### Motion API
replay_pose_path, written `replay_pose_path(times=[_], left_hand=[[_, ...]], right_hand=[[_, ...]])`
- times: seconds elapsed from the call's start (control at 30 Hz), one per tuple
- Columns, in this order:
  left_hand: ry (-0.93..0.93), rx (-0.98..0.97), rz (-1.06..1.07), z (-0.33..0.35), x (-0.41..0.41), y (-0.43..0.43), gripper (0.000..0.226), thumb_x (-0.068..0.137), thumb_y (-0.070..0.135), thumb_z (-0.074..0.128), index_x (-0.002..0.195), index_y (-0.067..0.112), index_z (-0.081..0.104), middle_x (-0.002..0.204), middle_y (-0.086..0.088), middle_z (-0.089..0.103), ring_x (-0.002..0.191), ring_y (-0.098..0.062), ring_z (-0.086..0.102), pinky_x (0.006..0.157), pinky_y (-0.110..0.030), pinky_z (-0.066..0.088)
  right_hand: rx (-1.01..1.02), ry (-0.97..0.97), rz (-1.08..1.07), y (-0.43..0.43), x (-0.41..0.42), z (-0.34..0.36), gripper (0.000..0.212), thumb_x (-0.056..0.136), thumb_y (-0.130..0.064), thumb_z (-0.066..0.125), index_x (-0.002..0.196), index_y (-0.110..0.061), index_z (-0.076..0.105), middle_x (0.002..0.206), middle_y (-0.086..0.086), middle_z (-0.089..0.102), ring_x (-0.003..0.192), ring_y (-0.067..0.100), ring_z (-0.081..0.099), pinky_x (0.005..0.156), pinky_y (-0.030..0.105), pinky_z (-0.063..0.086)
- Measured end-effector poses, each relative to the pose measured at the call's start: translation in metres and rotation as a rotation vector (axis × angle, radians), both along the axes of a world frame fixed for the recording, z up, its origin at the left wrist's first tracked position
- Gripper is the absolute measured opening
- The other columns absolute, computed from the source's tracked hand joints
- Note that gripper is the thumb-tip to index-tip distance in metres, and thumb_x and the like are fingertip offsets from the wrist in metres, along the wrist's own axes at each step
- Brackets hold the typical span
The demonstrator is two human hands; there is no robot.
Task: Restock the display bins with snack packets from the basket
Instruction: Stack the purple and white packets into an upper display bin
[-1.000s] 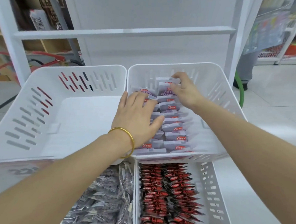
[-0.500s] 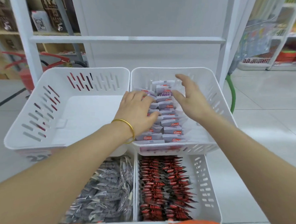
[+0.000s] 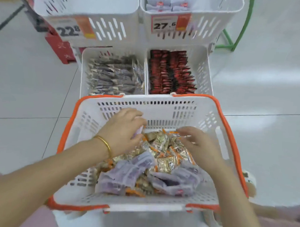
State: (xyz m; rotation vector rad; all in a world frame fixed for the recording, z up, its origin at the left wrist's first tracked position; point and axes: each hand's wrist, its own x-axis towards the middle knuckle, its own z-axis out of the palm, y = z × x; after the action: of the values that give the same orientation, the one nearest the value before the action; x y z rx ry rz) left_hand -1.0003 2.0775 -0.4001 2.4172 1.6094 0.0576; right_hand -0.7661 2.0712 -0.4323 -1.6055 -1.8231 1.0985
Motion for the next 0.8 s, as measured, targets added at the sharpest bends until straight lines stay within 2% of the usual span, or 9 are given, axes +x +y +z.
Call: replay_pose_path(times=[0.1, 0.23, 0.33, 0.4, 0.5, 0.57, 0.63, 0.7, 0.8], left_hand=[[0.013, -0.002, 0.039, -0.009, -0.006, -0.032, 0.035, 0.087, 0.028, 0.050, 0.114, 0.012, 0.065, 0.127, -0.009, 0.056, 0.125, -0.034, 0.042, 0.107, -0.034, 0.026], [0.037, -0.040, 0.090, -0.020, -0.022, -0.063, 0.036, 0.093, 0.026, 0.051, 0.127, 0.018, 0.056, 0.138, -0.003, 0.044, 0.132, -0.024, 0.027, 0.109, -0.028, 0.016], [0.035, -0.074, 0.149, -0.026, -0.035, -0.076, 0.036, 0.095, 0.026, 0.048, 0.130, 0.021, 0.053, 0.139, -0.001, 0.042, 0.132, -0.022, 0.025, 0.109, -0.030, 0.020], [0.045, -0.117, 0.174, -0.034, -0.042, -0.081, 0.035, 0.095, 0.026, 0.047, 0.129, 0.022, 0.053, 0.138, 0.002, 0.041, 0.132, -0.021, 0.024, 0.108, -0.030, 0.021], [0.053, -0.213, 0.188, -0.053, -0.051, -0.083, 0.037, 0.093, 0.027, 0.052, 0.130, 0.023, 0.051, 0.137, 0.004, 0.041, 0.130, -0.020, 0.025, 0.108, -0.029, 0.022], [0.064, -0.287, 0.147, -0.068, -0.056, -0.081, 0.043, 0.090, 0.030, 0.057, 0.132, 0.023, 0.048, 0.137, 0.004, 0.042, 0.129, -0.019, 0.028, 0.108, -0.027, 0.020], [0.082, -0.357, 0.060, -0.082, -0.055, -0.079, 0.052, 0.087, 0.036, 0.062, 0.135, 0.025, 0.044, 0.136, 0.004, 0.043, 0.129, -0.018, 0.030, 0.109, -0.027, 0.019], [0.111, -0.439, 0.019, -0.092, -0.048, -0.076, 0.061, 0.083, 0.039, 0.066, 0.138, 0.025, 0.040, 0.137, 0.004, 0.041, 0.131, -0.019, 0.029, 0.110, -0.029, 0.021], [0.143, -0.526, 0.027, -0.102, -0.037, -0.074, 0.069, 0.078, 0.036, 0.071, 0.138, 0.027, 0.039, 0.136, 0.003, 0.042, 0.130, -0.021, 0.031, 0.104, -0.034, 0.032]], right_hand=[[-0.079, -0.132, 0.055, -0.018, -0.003, -0.034, 0.026, 0.091, -0.007, 0.056, 0.115, -0.016, 0.064, 0.114, 0.000, 0.064, 0.097, 0.012, 0.059, 0.089, 0.024, 0.046], [-0.082, -0.217, 0.228, -0.026, -0.037, -0.060, 0.033, 0.090, -0.011, 0.058, 0.122, -0.018, 0.060, 0.123, 0.000, 0.059, 0.104, 0.013, 0.055, 0.090, 0.026, 0.042], [-0.044, -0.332, 0.358, -0.022, -0.060, -0.077, 0.045, 0.089, -0.013, 0.060, 0.133, -0.020, 0.051, 0.137, 0.007, 0.047, 0.124, 0.025, 0.045, 0.103, 0.038, 0.038], [-0.059, -0.421, 0.423, -0.015, -0.068, -0.089, 0.052, 0.088, -0.015, 0.061, 0.137, -0.024, 0.045, 0.144, 0.008, 0.036, 0.131, 0.031, 0.036, 0.107, 0.044, 0.034], [-0.084, -0.593, 0.566, -0.001, -0.077, -0.101, 0.057, 0.090, -0.014, 0.060, 0.140, -0.030, 0.038, 0.153, 0.005, 0.020, 0.135, 0.038, 0.028, 0.104, 0.048, 0.038], [-0.069, -0.714, 0.659, 0.002, -0.082, -0.109, 0.058, 0.091, -0.010, 0.057, 0.141, -0.032, 0.036, 0.155, 0.004, 0.016, 0.137, 0.038, 0.026, 0.104, 0.050, 0.037], [-0.041, -0.763, 0.692, 0.001, -0.085, -0.118, 0.058, 0.090, -0.007, 0.055, 0.140, -0.030, 0.038, 0.150, 0.006, 0.027, 0.130, 0.036, 0.034, 0.098, 0.048, 0.042], [0.008, -0.755, 0.678, -0.001, -0.088, -0.129, 0.053, 0.087, -0.007, 0.058, 0.134, -0.026, 0.042, 0.135, 0.006, 0.041, 0.118, 0.030, 0.045, 0.089, 0.044, 0.048], [0.058, -0.754, 0.652, -0.001, -0.093, -0.136, 0.049, 0.087, -0.011, 0.062, 0.131, -0.021, 0.044, 0.126, 0.005, 0.048, 0.117, 0.028, 0.044, 0.092, 0.044, 0.047]])
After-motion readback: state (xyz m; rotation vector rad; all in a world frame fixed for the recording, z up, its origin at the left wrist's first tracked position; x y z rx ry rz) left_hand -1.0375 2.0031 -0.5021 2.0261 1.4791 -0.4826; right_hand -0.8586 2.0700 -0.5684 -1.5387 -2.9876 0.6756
